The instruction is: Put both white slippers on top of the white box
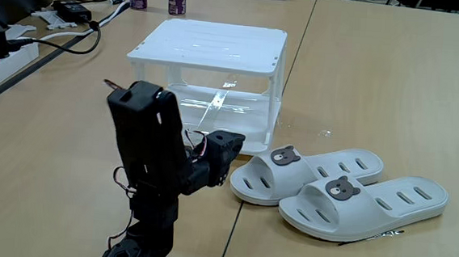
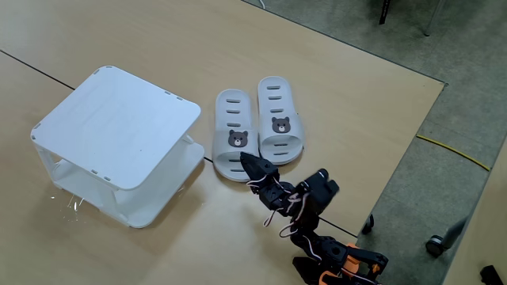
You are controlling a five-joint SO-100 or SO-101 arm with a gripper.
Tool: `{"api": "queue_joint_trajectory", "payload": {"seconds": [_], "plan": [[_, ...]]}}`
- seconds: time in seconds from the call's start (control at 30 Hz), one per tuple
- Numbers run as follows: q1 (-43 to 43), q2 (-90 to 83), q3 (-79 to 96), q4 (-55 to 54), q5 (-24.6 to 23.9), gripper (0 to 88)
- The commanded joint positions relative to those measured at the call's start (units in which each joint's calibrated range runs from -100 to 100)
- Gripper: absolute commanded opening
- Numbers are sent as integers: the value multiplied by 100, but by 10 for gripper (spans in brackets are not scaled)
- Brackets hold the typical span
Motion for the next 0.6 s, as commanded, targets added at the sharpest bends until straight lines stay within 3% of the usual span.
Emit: {"api": "queue_joint_trajectory", "payload": {"seconds": [0.0, 0.2, 0.33, 0.57], "plan": [[16, 945, 72, -1191, 42, 8], [49, 1888, -37, -1700, 42, 24], [82, 2233, -542, -1933, 42, 143], [172, 2552, -1507, -2011, 42, 247]]}}
